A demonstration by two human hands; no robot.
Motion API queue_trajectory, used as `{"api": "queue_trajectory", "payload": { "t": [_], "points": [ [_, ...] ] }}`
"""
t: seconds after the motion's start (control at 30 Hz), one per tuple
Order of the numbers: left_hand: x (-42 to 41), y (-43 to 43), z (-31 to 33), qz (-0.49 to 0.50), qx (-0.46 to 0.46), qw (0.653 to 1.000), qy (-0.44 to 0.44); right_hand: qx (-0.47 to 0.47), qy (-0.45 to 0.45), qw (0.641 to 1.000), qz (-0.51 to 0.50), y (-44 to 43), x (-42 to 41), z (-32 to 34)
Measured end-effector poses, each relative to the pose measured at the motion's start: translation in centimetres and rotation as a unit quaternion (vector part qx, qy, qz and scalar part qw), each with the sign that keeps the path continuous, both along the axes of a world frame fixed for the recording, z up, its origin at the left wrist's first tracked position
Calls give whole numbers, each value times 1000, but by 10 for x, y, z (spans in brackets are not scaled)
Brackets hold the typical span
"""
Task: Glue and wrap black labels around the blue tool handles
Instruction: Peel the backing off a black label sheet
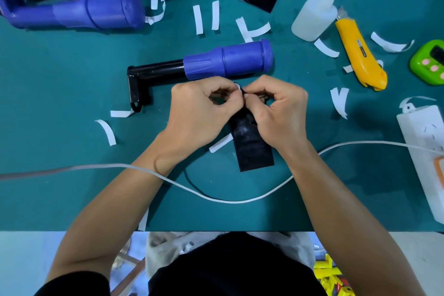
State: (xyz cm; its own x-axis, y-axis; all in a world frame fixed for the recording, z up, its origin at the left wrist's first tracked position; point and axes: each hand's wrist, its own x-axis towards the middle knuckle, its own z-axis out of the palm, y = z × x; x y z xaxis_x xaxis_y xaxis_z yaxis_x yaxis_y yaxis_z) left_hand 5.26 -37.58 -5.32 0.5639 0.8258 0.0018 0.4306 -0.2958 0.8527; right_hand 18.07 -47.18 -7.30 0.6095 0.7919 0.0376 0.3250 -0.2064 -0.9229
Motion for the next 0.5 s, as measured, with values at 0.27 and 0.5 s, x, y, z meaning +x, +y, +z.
{"api": "queue_trajectory", "payload": {
  "t": [0.27, 0.5],
  "points": [
    [0, 7, 5, -11, -61, 998, -11, -2, -26, 1000, 7, -2, 0, -2],
    [-2, 6, 1, 1, -47, 999, -12, 5, -35, 999, 8, -2, -2, -4]
  ]
}}
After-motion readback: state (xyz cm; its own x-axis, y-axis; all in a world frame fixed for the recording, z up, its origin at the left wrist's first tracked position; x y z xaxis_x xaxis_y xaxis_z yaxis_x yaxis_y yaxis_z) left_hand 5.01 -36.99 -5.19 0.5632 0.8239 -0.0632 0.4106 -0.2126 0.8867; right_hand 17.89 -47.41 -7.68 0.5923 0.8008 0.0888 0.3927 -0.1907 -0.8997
